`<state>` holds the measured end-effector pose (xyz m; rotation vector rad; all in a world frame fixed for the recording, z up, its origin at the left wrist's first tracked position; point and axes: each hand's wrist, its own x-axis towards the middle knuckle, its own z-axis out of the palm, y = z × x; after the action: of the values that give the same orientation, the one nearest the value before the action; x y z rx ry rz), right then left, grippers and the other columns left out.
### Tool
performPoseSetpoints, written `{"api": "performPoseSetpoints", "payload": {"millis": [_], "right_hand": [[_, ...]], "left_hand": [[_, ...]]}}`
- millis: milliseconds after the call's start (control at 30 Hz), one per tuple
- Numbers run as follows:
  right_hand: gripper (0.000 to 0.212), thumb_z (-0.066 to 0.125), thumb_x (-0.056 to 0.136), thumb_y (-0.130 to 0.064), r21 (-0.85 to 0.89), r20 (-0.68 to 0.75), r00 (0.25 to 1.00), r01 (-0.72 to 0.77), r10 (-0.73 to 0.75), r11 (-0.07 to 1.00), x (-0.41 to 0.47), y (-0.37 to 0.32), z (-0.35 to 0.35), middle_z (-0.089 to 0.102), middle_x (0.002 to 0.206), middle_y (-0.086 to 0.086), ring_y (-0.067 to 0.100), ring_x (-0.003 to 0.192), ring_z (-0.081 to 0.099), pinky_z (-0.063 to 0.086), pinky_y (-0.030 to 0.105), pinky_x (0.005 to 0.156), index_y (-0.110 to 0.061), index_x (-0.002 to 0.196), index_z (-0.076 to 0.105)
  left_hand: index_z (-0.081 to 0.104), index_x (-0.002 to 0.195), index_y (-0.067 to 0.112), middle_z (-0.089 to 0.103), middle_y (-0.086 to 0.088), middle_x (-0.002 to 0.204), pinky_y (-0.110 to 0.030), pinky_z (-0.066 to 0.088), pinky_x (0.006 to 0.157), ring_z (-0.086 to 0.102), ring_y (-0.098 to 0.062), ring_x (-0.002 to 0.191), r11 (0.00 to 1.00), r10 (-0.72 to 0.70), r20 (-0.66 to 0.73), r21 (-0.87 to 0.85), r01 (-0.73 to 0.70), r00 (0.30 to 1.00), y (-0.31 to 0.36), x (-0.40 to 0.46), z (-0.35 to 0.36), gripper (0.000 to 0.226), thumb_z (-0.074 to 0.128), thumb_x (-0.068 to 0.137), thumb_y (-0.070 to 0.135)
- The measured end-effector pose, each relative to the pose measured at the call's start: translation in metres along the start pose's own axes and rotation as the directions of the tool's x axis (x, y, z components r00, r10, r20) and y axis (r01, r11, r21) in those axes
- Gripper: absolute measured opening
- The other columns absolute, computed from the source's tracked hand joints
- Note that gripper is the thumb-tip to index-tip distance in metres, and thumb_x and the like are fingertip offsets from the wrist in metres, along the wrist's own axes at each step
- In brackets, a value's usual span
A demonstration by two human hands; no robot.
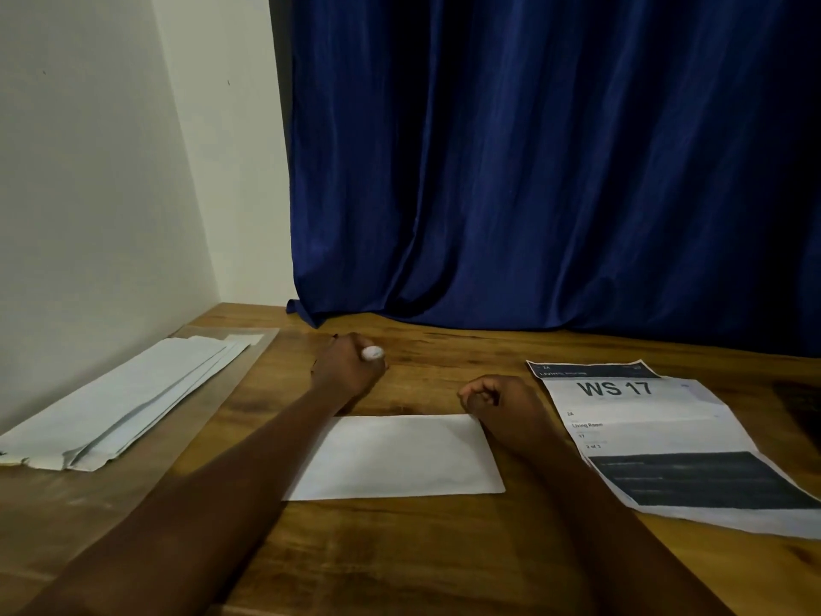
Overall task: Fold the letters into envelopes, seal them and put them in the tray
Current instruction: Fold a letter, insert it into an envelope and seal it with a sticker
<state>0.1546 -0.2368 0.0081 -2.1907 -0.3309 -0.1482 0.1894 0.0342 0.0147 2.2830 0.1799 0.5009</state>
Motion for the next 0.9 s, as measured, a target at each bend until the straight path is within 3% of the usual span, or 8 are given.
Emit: {"api": "performPoseSetpoints", "payload": {"millis": [67,133,233,300,400,600,800,900], "right_hand": [[0.012,0.066,0.097,-0.029,0.104,-0.031,0.999,0.024,-0.021,0.994,-0.004,-0.008,0.0,0.075,0.092,-0.014,0.004,0.09,0.068,0.058,0.034,0.089,-0.028,0.101,0.076],[0.014,0.064,0.097,-0.028,0.269,-0.063,0.997,0.049,-0.033,0.962,-0.011,-0.02,0.001,0.076,0.091,-0.01,0.01,0.088,0.071,0.061,0.039,0.085,-0.028,0.103,0.076],[0.016,0.064,0.099,-0.021,0.468,-0.109,0.992,0.103,-0.058,0.878,-0.02,-0.04,0.004,0.078,0.099,0.001,0.021,0.091,0.072,0.06,0.048,0.083,-0.027,0.109,0.075],[0.021,0.064,0.099,-0.017,0.472,-0.136,0.987,0.144,-0.09,0.87,-0.024,-0.047,0.005,0.077,0.102,0.0,0.014,0.093,0.073,0.062,0.037,0.08,-0.021,0.118,0.073],[0.027,0.067,0.098,-0.017,0.408,-0.125,0.985,0.159,-0.118,0.899,-0.026,-0.049,0.007,0.078,0.103,-0.004,0.009,0.094,0.074,0.06,0.025,0.08,-0.018,0.124,0.071],[0.023,0.077,0.089,-0.02,0.354,-0.137,0.987,0.126,-0.082,0.927,-0.025,-0.048,0.012,0.079,0.101,-0.01,0.006,0.092,0.075,0.062,0.034,0.088,-0.039,0.102,0.073],[0.01,0.08,0.087,-0.017,0.388,-0.152,0.988,0.067,-0.008,0.919,-0.027,-0.051,0.009,0.08,0.09,-0.009,0.008,0.087,0.076,0.062,0.036,0.087,-0.023,0.095,0.08],[0.006,0.079,0.087,-0.014,0.433,-0.15,0.988,0.029,0.04,0.901,-0.026,-0.05,0.005,0.08,0.088,-0.001,0.016,0.087,0.077,0.062,0.044,0.088,-0.013,0.093,0.081]], "left_hand": [[0.071,0.104,0.024,0.074,0.007,0.093,-0.025,0.056,0.073,0.069,-0.011,0.087,0.969,-0.007,0.079,-0.244,0.026,0.997,0.021,-0.016,-0.006,0.027,0.083,0.082,0.035],[0.072,0.112,0.018,0.078,-0.001,0.094,-0.025,0.056,0.066,0.072,-0.018,0.083,0.849,0.05,0.236,-0.522,0.083,0.97,0.047,-0.041,-0.014,0.029,0.081,0.086,0.024],[0.064,0.126,0.017,0.076,-0.01,0.111,-0.042,0.061,0.084,0.074,-0.029,0.098,0.674,0.16,0.401,-0.712,0.197,0.902,0.058,-0.073,-0.018,0.049,0.079,0.08,0.02],[0.06,0.131,0.015,0.074,-0.012,0.117,-0.047,0.06,0.09,0.072,-0.032,0.106,0.634,0.197,0.43,-0.742,0.22,0.881,0.056,-0.083,-0.016,0.06,0.079,0.075,0.02],[0.059,0.133,0.011,0.074,-0.011,0.118,-0.041,0.061,0.089,0.071,-0.029,0.111,0.635,0.226,0.444,-0.742,0.214,0.867,0.052,-0.085,-0.011,0.062,0.08,0.075,0.019],[0.063,0.129,0.009,0.077,-0.005,0.113,-0.031,0.06,0.088,0.073,-0.022,0.106,0.71,0.25,0.348,-0.701,0.073,0.904,0.051,-0.083,-0.007,0.048,0.078,0.084,0.002],[0.062,0.132,0.011,0.076,-0.003,0.115,-0.033,0.059,0.092,0.073,-0.02,0.106,0.717,0.264,0.352,-0.694,0.062,0.898,0.051,-0.08,-0.007,0.052,0.078,0.084,0.001],[0.06,0.135,0.011,0.075,-0.002,0.119,-0.035,0.058,0.094,0.072,-0.02,0.109,0.714,0.274,0.374,-0.696,0.073,0.886,0.049,-0.077,-0.008,0.054,0.076,0.084,-0.002]]}}
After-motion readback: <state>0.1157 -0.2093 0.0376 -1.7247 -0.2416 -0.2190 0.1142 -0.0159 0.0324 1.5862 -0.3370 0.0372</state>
